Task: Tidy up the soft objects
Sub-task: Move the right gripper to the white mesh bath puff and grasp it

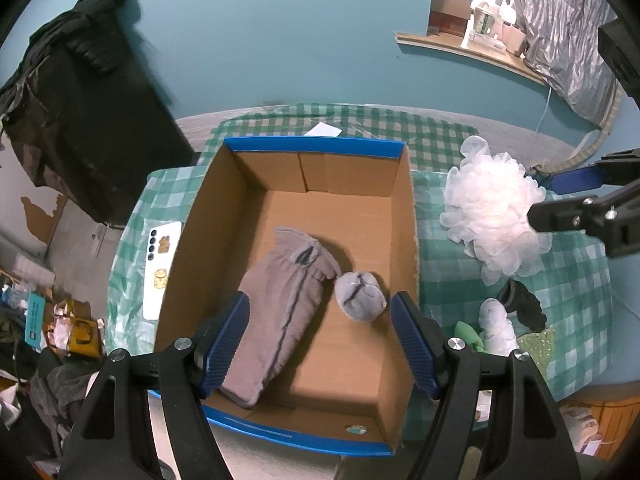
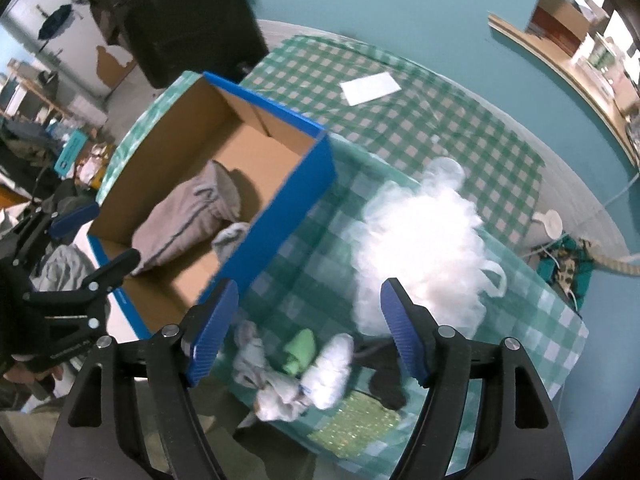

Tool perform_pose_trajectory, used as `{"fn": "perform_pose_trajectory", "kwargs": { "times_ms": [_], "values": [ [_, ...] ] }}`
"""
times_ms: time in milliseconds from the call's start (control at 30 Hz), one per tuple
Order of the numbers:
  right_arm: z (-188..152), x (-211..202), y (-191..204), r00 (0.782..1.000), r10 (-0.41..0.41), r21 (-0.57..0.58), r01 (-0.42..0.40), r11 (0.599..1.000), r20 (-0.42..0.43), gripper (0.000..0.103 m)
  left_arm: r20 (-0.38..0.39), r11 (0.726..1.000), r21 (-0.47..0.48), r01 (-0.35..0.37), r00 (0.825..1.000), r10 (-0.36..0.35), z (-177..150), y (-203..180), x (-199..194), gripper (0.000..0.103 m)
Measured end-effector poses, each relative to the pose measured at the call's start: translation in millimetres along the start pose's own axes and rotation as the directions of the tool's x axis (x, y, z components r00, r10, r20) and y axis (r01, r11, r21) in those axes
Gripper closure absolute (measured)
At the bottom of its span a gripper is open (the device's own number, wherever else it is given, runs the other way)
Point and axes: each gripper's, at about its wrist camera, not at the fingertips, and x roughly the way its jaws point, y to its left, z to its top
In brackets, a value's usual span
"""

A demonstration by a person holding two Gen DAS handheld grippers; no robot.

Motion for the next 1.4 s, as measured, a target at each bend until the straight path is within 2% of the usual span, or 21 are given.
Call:
{"fn": "perform_pose_trajectory", "kwargs": {
  "times_ms": [267, 567, 967, 1400],
  "values": [
    [-5.9, -2.2, -39.4, 1.0, -0.003, 0.049, 0.004, 0.999, -0.011, 0.029, -0.023, 1.0, -0.016, 0.003, 1.0, -0.004, 3.6, -15.8, -0.8, 0.028],
    [-5.1, 18.1, -67.4, 0.998, -0.018, 0.035, 0.02, 0.999, -0.063, 0.029, -0.051, 1.0, -0.011, -0.013, 0.999, 0.013, 12.0, -42.9, 2.8, 0.028],
    [6.5, 46.0, -81.2, 0.993, 0.012, -0.042, -0.017, 0.999, -0.12, 0.029, -0.135, 0.996, -0.089, -0.025, 0.991, 0.013, 16.4, -77.3, 22.7, 0.027],
    [18.2, 86.8, -91.4, 0.979, 0.034, -0.076, -0.05, 0.996, -0.201, 0.029, -0.195, 0.983, -0.179, -0.049, 0.981, 0.013, 14.1, -99.3, 45.9, 0.027]
  ]
}}
